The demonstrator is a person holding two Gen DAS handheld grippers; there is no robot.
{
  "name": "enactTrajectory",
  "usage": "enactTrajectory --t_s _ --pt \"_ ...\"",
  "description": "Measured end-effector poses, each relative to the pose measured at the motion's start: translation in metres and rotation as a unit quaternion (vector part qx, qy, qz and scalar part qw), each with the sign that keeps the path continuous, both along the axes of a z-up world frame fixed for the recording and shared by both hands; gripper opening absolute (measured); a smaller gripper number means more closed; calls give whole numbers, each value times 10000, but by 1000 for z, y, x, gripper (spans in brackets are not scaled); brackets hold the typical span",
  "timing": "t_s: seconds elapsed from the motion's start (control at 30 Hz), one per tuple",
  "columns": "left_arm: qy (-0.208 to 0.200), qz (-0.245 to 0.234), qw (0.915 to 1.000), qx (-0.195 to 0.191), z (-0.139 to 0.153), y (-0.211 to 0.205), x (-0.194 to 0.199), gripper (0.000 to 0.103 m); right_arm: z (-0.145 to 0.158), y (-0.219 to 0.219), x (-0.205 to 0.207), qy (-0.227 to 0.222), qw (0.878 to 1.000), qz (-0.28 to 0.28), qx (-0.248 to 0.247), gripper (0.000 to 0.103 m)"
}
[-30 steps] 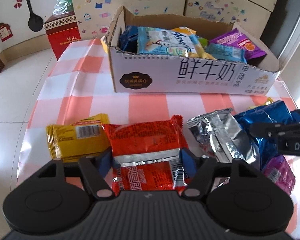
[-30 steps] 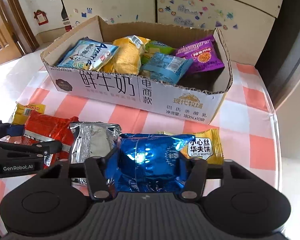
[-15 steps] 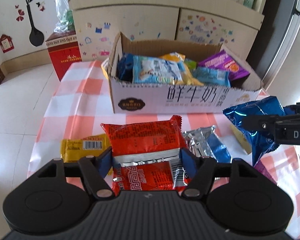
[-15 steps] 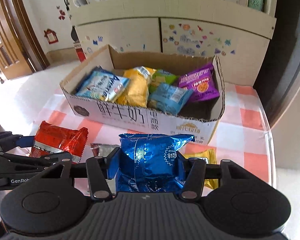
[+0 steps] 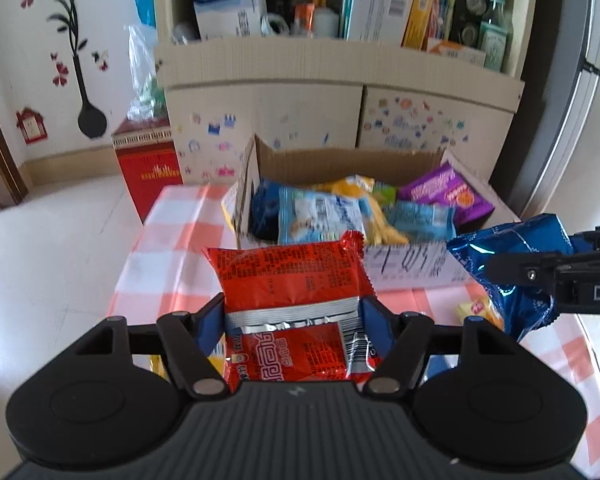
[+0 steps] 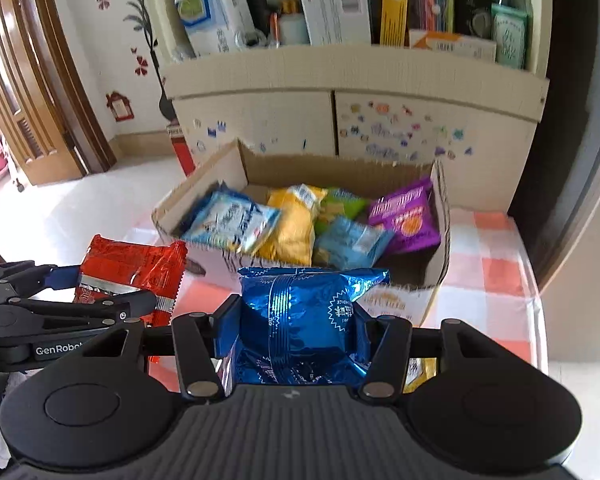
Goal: Organize snacks
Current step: 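Lift both held packets and carry them over the cardboard box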
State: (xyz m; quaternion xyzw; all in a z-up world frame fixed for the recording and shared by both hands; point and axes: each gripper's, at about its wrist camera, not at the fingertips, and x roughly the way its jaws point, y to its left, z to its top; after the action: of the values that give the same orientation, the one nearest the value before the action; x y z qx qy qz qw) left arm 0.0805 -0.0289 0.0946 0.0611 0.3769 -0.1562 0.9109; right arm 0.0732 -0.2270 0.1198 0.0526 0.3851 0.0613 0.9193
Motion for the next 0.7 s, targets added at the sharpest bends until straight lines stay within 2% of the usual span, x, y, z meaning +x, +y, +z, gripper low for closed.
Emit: enactTrajectory --t_s 0.53,0.7 --pt "-496 201 9980 -347 34 -19 23 70 30 -7 11 -695 9970 -353 12 61" --pt "-663 225 9970 -339 39 -30 37 70 40 -16 17 -974 9934 -594 89 61"
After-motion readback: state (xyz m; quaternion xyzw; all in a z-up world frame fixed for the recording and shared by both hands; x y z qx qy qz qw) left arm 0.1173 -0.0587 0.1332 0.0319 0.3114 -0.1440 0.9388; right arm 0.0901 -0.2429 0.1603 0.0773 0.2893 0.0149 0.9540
